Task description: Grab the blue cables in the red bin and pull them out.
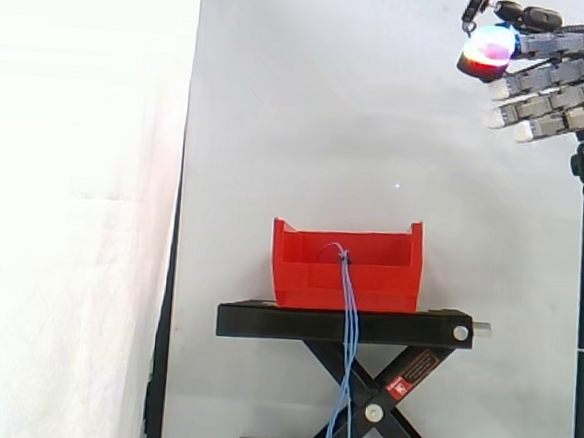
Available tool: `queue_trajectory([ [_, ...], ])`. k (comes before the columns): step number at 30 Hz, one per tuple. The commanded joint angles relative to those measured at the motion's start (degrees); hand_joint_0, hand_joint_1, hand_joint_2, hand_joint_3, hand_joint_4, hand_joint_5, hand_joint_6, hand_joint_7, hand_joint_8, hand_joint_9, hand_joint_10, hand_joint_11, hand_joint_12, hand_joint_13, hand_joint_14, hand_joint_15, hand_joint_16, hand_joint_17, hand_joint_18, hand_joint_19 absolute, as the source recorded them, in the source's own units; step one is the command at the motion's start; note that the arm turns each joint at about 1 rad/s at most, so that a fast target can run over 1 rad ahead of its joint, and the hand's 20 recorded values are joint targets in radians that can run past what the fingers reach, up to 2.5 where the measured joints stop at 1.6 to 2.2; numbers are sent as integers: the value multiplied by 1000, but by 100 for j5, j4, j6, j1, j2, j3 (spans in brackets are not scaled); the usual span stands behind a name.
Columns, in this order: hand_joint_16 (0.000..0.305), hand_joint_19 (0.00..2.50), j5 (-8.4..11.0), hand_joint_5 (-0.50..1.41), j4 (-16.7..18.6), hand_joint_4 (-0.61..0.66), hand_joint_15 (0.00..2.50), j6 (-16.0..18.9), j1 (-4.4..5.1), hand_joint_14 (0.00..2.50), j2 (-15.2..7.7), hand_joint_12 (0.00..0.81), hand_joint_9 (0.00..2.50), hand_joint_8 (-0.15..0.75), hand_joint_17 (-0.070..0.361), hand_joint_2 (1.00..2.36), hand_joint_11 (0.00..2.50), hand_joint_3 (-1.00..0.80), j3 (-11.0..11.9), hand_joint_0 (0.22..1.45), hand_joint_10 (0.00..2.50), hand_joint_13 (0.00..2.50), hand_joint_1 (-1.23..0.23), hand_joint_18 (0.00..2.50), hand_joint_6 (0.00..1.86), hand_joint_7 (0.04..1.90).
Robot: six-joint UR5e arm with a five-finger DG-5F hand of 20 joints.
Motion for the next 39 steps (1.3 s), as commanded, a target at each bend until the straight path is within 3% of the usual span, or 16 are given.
queue_trajectory([
  [1, 63, 224, 1, 352, -83, 200, 76, 26, 29, 2, 4, 397, 212, 276, 141, 1000, 213, -1000, 5, 670, 7, 44, -784, 0, 7, 230],
  [30, 62, 228, 19, 357, -92, 201, 75, 18, 47, 3, -4, 395, 199, 270, 138, 1000, 213, -1000, -3, 680, 7, 33, -791, 0, 7, 231],
  [33, 61, 224, 71, 359, 5, 205, 72, 18, 55, 2, -4, 395, 199, 270, 138, 1000, 212, -1000, -3, 680, 7, 33, -791, 0, 7, 230],
  [39, 61, 227, 379, 367, 225, 203, 68, 18, 99, 3, -22, 394, 201, 270, 138, 1000, 213, -1000, -3, 681, 7, 34, -792, 0, 7, 229],
])
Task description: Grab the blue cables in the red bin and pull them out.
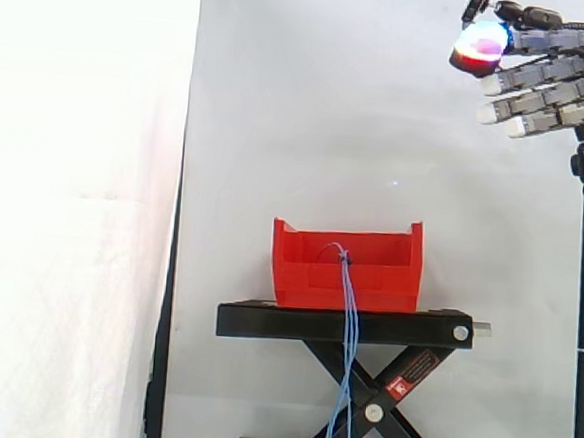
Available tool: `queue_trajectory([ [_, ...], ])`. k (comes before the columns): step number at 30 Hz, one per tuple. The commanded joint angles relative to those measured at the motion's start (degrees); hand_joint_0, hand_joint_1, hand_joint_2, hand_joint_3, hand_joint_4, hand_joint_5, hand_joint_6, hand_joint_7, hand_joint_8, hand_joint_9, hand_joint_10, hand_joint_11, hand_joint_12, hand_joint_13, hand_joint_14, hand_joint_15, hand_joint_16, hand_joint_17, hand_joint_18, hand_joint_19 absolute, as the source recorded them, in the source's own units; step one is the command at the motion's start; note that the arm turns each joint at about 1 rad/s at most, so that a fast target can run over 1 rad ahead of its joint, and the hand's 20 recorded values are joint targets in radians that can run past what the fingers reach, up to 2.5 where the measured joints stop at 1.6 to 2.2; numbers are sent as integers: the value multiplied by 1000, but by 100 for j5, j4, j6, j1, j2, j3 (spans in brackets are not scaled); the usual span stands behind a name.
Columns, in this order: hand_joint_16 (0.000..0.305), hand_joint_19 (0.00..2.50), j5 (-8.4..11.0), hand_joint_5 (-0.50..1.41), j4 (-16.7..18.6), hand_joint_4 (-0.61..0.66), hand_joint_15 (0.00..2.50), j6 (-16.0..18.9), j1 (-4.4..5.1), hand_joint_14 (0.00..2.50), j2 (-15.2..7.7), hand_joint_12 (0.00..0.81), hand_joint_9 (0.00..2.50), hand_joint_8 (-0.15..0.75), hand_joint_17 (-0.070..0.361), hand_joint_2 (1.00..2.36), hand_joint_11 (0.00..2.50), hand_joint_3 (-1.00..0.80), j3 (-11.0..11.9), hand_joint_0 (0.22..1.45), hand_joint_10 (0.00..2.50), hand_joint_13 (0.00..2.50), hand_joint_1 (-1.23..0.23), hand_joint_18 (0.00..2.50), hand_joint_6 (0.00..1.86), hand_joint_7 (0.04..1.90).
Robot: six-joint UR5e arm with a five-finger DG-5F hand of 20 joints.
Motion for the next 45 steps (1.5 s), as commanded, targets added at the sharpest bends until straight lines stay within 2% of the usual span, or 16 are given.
queue_trajectory([
  [1, 61, 227, 166, 368, 86, 208, 69, -4, 45, 2, -13, 394, 201, 270, 138, 1000, 212, -1000, 0, 681, 10, 35, -793, 0, 7, 232],
  [2, 61, 227, 166, 370, 86, 205, 73, -4, 54, 3, -13, 395, 202, 270, 138, 1000, 214, -1000, 0, 683, 9, 35, -794, 0, 7, 230],
  [7, 61, 232, 148, 374, 139, 209, 71, 31, 63, 2, -347, 394, 204, 270, 138, 1000, 216, -1000, 0, 684, 7, 39, -793, 0, 8, 228],
  [14, 61, 228, 166, 377, 402, 207, 76, 31, 63, 1, -365, 395, 203, 270, 138, 1000, 214, -1000, 0, 686, 7, 39, -793, 0, 7, 233],
  [24, 61, 230, 148, 377, 402, 209, 73, 13, 63, 1, -690, 395, 205, 271, 138, 1000, 211, -1000, 0, 687, 7, 40, -793, 0, 7, 232],
  [29, 61, 230, 148, 383, 807, 210, 71, -171, 107, 3, -795, 395, 208, 272, 138, 1000, 216, -1000, 0, 687, 7, 41, -794, 0, 7, 234],
  [32, 61, 234, 148, 385, 1088, 211, 73, -365, 133, 0, -971, 395, 209, 271, 138, 1000, 207, -1000, 0, 688, 9, 42, -794, 0, 8, 241],
  [36, 61, 229, 139, 390, 1246, 213, 75, -356, 142, 3, -1138, 394, 207, 270, 138, 1000, 220, -1000, 0, 688, 8, 42, -795, 0, 8, 242],
  [39, 61, 229, 166, 392, 1360, 213, 72, -347, 142, 2, -1156, 394, 208, 270, 138, 1000, 216, -1000, 0, 688, 7, 42, -795, 0, 8, 241],
  [45, 61, 229, 175, 394, 1343, 214, 64, -382, 151, 3, -1156, 394, 210, 270, 138, 1000, 217, -1000, 0, 689, 9, 42, -796, 0, 8, 243],
])
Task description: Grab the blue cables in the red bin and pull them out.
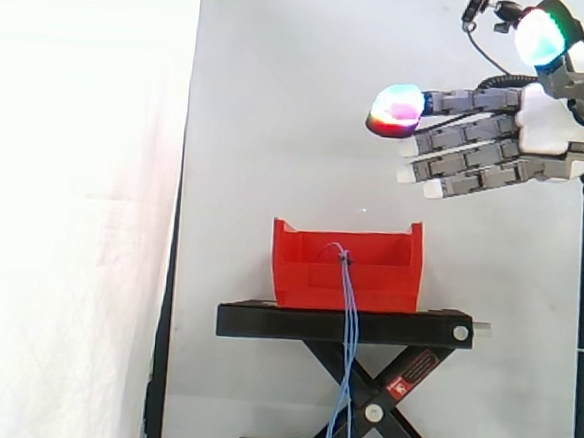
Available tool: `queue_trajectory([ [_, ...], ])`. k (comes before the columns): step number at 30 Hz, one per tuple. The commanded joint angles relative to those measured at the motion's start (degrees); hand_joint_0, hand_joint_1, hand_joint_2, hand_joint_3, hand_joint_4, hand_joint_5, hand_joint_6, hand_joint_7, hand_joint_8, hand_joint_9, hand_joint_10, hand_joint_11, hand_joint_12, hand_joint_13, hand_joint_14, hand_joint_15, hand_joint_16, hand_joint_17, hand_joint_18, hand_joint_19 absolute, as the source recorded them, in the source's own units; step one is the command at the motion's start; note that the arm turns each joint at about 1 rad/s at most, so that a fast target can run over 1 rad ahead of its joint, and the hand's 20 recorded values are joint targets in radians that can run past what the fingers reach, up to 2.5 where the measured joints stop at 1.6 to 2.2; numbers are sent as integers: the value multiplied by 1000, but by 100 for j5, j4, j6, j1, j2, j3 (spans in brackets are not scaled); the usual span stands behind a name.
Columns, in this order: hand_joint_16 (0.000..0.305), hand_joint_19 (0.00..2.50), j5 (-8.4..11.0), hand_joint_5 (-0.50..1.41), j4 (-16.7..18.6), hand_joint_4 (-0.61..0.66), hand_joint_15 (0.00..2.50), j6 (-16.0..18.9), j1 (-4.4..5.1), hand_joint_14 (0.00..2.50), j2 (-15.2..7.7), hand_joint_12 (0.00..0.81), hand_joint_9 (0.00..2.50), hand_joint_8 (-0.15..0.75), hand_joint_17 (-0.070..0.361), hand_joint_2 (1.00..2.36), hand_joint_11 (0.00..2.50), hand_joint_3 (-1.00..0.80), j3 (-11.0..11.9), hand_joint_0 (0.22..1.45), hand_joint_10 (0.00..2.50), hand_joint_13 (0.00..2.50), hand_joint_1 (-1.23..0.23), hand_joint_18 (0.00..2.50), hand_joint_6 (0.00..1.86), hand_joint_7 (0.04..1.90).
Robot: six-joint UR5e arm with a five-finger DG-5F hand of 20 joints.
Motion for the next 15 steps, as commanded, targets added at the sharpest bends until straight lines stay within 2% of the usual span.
queue_trajectory([
  [1, 61, 237, 3, 394, -6, 217, 76, -50, 6, 2, -4, 394, 211, 270, 138, 1000, 218, -1000, 0, 689, 7, 42, -796, 0, 8, 243],
  [7, 61, 227, 20, 398, 82, 217, 73, -121, 42, 3, -311, 394, 215, 271, 137, 1000, 223, -1000, 0, 690, 8, 44, -796, 0, 8, 247],
  [13, 61, 232, 100, 416, 644, 220, 73, -147, 121, 3, -329, 393, 215, 270, 137, 1000, 223, -1000, 0, 689, 7, 45, -795, 0, 8, 261],
  [15, 61, 235, 161, 416, 618, 219, 76, -156, 147, 2, -329, 393, 216, 270, 137, 1000, 212, -1000, 0, 689, 7, 46, -795, 0, 8, 262],
])
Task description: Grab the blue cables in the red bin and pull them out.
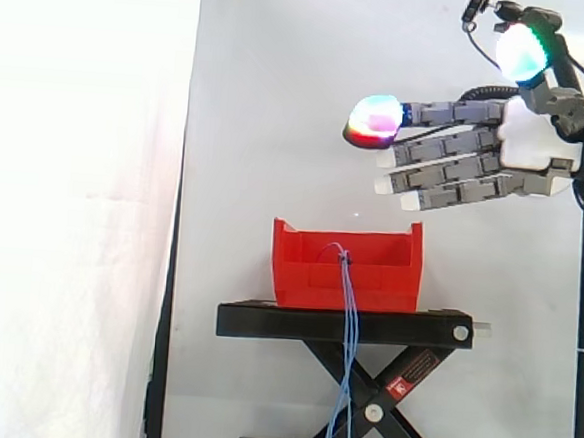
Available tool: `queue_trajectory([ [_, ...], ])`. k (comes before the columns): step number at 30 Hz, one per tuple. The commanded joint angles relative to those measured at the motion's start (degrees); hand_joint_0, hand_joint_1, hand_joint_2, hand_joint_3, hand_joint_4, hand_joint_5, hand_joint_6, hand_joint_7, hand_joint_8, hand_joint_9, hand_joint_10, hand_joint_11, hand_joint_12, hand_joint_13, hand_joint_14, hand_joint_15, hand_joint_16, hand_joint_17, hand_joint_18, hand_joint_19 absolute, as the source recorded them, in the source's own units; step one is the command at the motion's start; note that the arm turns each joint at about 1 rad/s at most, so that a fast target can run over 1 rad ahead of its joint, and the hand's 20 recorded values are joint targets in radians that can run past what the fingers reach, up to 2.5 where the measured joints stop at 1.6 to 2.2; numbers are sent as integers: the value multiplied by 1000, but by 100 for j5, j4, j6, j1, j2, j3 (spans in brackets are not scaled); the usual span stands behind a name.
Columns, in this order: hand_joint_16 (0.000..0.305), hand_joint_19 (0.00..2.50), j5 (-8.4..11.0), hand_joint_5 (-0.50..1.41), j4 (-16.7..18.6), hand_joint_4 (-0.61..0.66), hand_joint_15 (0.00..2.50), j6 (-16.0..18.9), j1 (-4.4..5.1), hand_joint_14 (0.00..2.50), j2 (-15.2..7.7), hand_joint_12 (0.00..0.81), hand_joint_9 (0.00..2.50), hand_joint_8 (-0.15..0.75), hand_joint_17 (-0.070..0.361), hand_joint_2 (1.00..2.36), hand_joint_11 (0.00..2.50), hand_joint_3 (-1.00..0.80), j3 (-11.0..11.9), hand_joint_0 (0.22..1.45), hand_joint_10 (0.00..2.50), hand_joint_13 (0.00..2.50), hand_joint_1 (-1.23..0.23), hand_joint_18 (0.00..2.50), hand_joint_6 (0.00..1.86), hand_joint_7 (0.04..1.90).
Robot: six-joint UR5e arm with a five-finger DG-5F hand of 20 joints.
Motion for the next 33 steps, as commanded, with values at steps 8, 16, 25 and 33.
queue_trajectory([
  [8, 61, 227, 176, 420, -80, 224, 74, -82, 80, 2, -13, 391, 215, 270, 137, 1000, 215, -1000, 0, 691, 7, 47, -797, 0, 8, 266],
  [16, 61, 226, 158, 423, -62, 222, 74, -30, 88, 3, -268, 391, 216, 270, 137, 1000, 216, -1000, 0, 691, 8, 49, -797, 0, 8, 262],
  [25, 61, 227, 167, 420, -71, 227, 71, -363, 88, 2, -268, 391, 216, 269, 136, 1000, 222, -1000, 0, 694, 8, 53, -813, 0, 10, 300],
  [33, 61, 229, 176, 418, 78, 240, 74, -1392, 132, 2, -268, 392, 217, 272, 138, 1000, 225, -1000, 0, 680, 7, 56, -856, 0, 9, 339],
])
